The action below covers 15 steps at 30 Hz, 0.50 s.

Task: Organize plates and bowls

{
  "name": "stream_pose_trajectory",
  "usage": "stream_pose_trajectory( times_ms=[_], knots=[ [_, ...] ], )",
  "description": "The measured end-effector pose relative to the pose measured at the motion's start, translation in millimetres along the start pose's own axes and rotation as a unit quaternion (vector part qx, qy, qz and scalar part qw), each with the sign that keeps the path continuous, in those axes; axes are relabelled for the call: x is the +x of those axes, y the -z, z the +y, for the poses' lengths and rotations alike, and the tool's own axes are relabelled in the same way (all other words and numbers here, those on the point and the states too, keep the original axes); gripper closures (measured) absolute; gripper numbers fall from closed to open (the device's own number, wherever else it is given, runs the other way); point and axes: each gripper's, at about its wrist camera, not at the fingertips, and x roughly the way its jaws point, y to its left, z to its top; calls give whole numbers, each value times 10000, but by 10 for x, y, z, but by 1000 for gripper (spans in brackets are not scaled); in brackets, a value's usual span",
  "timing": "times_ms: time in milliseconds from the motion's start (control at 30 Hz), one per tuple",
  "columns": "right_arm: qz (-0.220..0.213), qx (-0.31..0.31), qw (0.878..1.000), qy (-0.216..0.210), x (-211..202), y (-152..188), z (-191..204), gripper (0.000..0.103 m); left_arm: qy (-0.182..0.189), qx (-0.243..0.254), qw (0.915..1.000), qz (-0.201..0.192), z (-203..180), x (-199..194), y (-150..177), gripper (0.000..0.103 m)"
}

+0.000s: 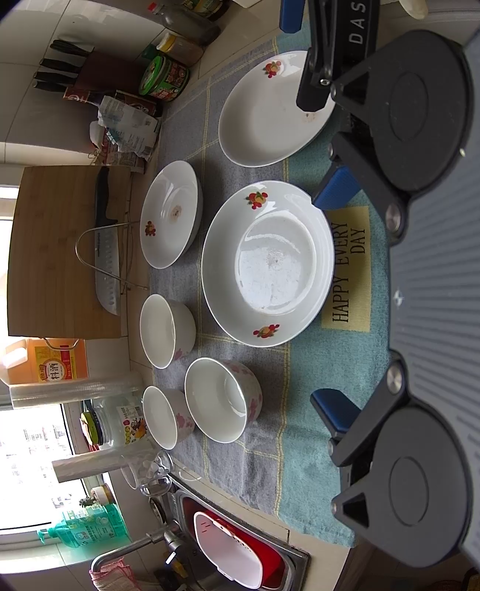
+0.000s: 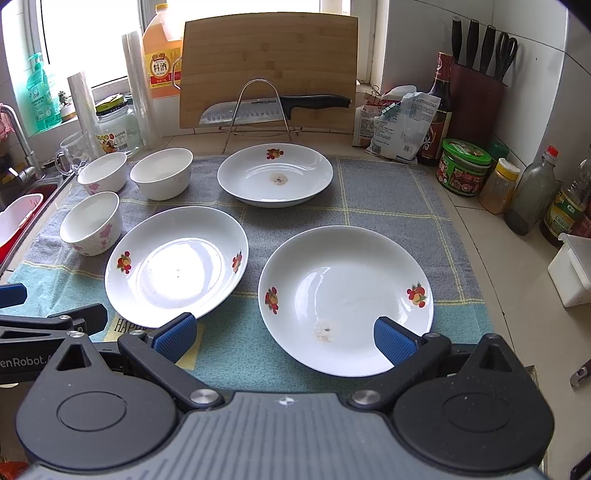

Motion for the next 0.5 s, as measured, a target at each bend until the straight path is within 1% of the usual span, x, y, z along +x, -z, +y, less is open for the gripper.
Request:
stream_pose_trajectory(
  times_ms=[500],
  knots=[
    [-10,-6,10000,-13,-24,-19,-1,0,-17,-40,10000,3,9,-38,2,1]
  ],
)
